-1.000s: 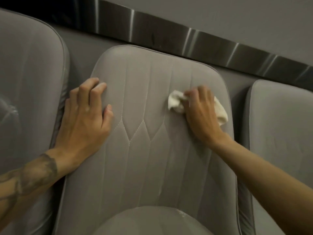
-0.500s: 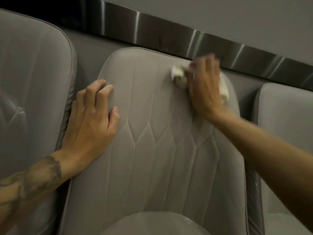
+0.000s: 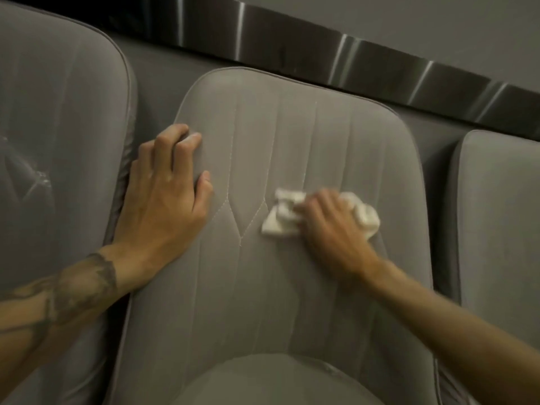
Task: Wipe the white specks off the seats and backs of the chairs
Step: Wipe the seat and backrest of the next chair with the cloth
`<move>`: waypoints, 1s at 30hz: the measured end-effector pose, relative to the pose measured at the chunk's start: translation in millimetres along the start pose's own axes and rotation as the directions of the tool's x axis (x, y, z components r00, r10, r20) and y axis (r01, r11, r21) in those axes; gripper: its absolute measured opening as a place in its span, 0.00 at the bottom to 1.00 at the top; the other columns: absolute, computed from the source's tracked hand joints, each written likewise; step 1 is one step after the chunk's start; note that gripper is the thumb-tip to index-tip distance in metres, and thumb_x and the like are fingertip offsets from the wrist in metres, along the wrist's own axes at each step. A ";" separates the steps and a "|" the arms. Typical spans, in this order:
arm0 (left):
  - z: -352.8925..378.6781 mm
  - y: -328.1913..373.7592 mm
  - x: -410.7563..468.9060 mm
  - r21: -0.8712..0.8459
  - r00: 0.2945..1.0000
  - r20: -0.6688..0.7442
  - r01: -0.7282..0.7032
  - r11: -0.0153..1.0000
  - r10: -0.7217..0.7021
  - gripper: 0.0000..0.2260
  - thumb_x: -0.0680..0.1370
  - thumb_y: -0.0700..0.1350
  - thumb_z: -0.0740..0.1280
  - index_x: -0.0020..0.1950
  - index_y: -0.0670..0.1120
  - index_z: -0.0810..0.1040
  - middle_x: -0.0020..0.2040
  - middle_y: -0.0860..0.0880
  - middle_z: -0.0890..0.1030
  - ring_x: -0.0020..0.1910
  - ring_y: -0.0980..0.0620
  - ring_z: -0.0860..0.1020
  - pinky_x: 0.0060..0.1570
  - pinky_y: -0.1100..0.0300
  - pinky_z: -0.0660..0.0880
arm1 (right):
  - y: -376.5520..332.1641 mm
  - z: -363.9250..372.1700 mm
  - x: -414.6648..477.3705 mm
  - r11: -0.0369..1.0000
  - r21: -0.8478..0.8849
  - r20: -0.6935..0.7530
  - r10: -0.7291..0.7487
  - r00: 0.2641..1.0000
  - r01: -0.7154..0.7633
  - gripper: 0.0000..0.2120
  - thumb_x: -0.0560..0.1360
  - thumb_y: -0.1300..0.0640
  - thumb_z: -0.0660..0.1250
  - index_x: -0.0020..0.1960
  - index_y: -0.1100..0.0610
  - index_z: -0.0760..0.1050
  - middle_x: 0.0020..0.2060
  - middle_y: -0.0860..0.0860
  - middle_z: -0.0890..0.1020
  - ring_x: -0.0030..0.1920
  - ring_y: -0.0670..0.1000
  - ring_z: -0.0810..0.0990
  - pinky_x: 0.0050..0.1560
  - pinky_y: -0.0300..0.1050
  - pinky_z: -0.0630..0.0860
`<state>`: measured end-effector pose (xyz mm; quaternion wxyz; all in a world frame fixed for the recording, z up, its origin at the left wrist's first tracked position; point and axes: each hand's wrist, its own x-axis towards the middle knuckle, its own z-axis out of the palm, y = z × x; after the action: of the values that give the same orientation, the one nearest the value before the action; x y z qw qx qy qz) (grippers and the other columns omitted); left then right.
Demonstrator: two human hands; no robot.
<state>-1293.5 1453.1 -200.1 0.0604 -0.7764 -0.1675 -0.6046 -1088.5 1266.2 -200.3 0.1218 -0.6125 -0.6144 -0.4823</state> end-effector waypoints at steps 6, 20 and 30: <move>-0.3 -0.8 -1.3 0.010 1.000 0.005 0.001 1.000 -0.001 0.22 0.81 0.48 0.60 0.73 0.39 0.67 0.73 0.39 0.67 0.64 0.34 0.70 0.62 0.39 0.70 | 24.2 -6.7 70.4 0.931 0.046 -0.330 0.355 0.874 -0.361 0.09 0.81 0.57 0.63 0.56 0.62 0.74 0.52 0.60 0.75 0.51 0.61 0.73 0.52 0.55 0.70; -1.5 -1.5 -0.9 -0.006 1.000 0.009 0.005 1.000 -0.005 0.22 0.81 0.48 0.61 0.74 0.42 0.66 0.73 0.40 0.66 0.64 0.36 0.70 0.62 0.39 0.70 | 3.2 10.6 29.9 0.953 0.034 -0.282 0.299 0.912 -0.302 0.08 0.81 0.53 0.64 0.51 0.58 0.74 0.47 0.55 0.74 0.47 0.57 0.72 0.49 0.52 0.67; -2.5 -0.8 -0.7 0.003 1.000 0.024 0.002 1.000 -0.002 0.22 0.82 0.47 0.62 0.74 0.41 0.66 0.73 0.39 0.66 0.64 0.36 0.70 0.62 0.39 0.71 | -14.5 26.5 5.4 0.947 0.119 -0.240 0.320 0.917 -0.299 0.11 0.81 0.51 0.65 0.48 0.59 0.74 0.45 0.57 0.74 0.46 0.58 0.73 0.47 0.55 0.69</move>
<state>-1296.2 1453.0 -200.2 0.0590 -0.7833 -0.1698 -0.5950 -1090.7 1292.4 -216.2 0.2990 -0.6292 -0.5077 -0.5069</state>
